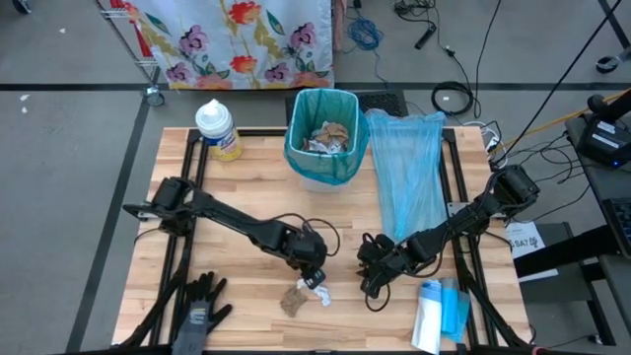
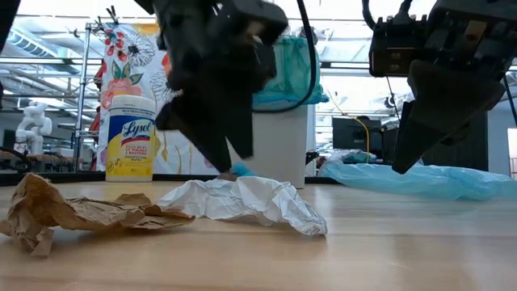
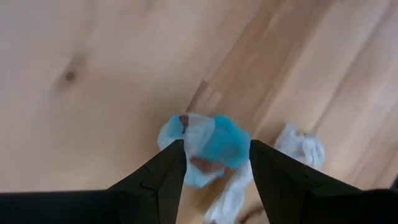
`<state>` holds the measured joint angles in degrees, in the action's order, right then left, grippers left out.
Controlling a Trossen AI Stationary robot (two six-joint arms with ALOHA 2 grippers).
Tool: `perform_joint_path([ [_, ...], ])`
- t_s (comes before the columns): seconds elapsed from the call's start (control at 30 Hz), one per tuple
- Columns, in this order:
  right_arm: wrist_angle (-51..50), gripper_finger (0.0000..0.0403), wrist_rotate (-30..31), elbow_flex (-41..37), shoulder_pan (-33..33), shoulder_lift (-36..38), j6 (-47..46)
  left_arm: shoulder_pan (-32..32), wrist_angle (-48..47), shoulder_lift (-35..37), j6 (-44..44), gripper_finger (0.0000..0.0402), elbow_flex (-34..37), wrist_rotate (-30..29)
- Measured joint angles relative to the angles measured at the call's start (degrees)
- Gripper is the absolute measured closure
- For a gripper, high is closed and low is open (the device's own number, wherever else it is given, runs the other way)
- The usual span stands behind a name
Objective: Place trash/remove bag and relplace
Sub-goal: Put the blue plastic into the trash bin
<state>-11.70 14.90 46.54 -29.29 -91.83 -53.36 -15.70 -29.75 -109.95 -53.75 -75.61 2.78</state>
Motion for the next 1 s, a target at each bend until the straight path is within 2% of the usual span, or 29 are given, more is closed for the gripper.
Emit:
perform_joint_path([
  [0.2, 0.03, 0.0287, 0.00, 0.00, -0.08, 0.00, 0.01, -0.09, 2.56, -3.95, -7.06, 0.0221, -0.29, 0.12],
  [0.33, 0.28, 0.0287, -0.07, 0.00, -0.08, 0.00, 0.01, -0.09, 2.61, -6.17, -7.46, 0.0238, -0.44, 0.16],
  [0.43, 0.34, 0.0287, -0.20, -0.02, -0.08, 0.00, 0.00, -0.07, 2.31, -6.55, -7.22, 0.0284, -0.44, 0.22],
  [0.57, 0.32, 0.0287, -0.22, -0.01, -0.08, 0.00, -0.87, -0.01, 0.17, -5.40, -3.22, 0.0377, -0.39, 0.44],
  [0.77, 0.28, 0.0287, -0.11, -0.01, -0.08, 0.00, -1.20, 1.16, -9.09, 0.39, -0.34, 0.0395, 0.04, -3.50],
  [1.0, 0.23, 0.0287, 0.45, -0.02, -0.08, 0.00, -0.06, 3.97, -15.36, 12.89, 3.76, 0.0399, -1.57, -9.61],
])
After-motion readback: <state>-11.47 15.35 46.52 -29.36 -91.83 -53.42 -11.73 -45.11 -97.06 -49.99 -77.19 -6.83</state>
